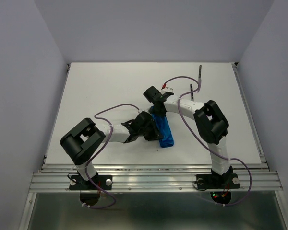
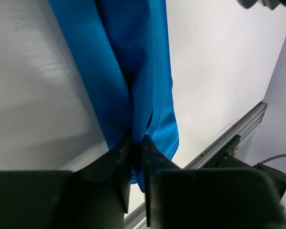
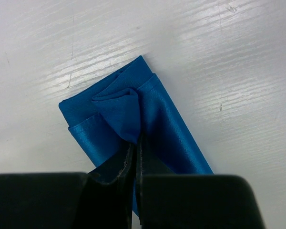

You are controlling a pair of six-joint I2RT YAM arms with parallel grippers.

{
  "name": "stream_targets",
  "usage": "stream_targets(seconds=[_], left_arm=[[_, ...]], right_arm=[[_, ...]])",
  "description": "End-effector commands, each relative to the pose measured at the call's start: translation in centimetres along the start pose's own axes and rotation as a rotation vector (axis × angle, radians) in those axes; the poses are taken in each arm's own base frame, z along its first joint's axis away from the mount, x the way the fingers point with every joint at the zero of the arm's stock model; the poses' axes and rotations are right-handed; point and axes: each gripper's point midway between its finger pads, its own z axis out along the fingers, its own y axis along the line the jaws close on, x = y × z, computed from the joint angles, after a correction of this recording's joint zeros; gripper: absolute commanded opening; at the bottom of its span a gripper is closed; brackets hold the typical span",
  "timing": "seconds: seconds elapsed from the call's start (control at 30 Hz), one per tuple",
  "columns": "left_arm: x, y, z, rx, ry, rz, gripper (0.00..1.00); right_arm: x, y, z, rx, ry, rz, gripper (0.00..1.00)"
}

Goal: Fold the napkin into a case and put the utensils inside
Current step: Fold the 2/3-rectangle-folded napkin at the center of the board.

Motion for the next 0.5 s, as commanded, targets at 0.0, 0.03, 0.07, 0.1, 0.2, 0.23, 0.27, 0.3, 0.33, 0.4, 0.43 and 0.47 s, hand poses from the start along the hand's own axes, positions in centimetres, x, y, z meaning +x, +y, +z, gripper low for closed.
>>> stream_targets(seconds=[0.0,0.03,0.07,0.1,0.2,0.23,0.27,0.3,0.33,0.4,0.43,0.47], left_arm=[[0.1,-0.2,-0.4,0.011,-0.014,0.009,0.19],[0.1,-0.2,-0.4,0.013,-0.017,0.008,0.17],[0.2,-0.1,-0.4,0.013,-0.014,0.002,0.1],[0.2,-0.1,-0.5,0.014,-0.015,-0.001,0.07],[0.4,0.1,-0.5,0.018,-0.017,-0.01,0.0],[0.4,0.1,-0.6,0.019,-0.018,-0.012,0.0],[0.4,0.2,-0.6,0.019,-0.018,-0.014,0.0],[0.4,0.2,-0.6,0.02,-0.017,-0.014,0.0],[0.5,0.3,-0.5,0.02,-0.014,-0.014,0.0],[0.5,0.3,-0.5,0.018,-0.014,-0.014,0.0],[0.5,0.2,-0.5,0.021,-0.015,-0.014,0.0],[0.5,0.2,-0.5,0.021,-0.015,-0.014,0.0]], right_arm=[[2.3,0.1,0.4,-0.052,0.07,-0.086,0.06],[2.5,0.1,0.3,-0.069,0.071,-0.091,0.09],[1.9,0.8,-0.5,-0.115,0.06,-0.088,0.14],[1.7,1.0,-0.8,-0.132,0.056,-0.092,0.19],[1.0,1.8,-2.3,-0.192,0.045,-0.099,0.34],[0.7,2.0,-2.8,-0.209,0.041,-0.097,0.35],[0.3,2.2,-3.6,-0.234,0.035,-0.096,0.39],[0.1,2.3,-4.0,-0.248,0.03,-0.092,0.41],[0.0,2.3,-4.5,-0.264,0.031,-0.09,0.43],[-0.3,2.3,-5.3,-0.289,0.02,-0.09,0.46],[-0.9,2.4,-6.3,-0.314,0.005,-0.082,0.47],[-0.7,1.9,-6.5,-0.312,0.005,-0.082,0.5]])
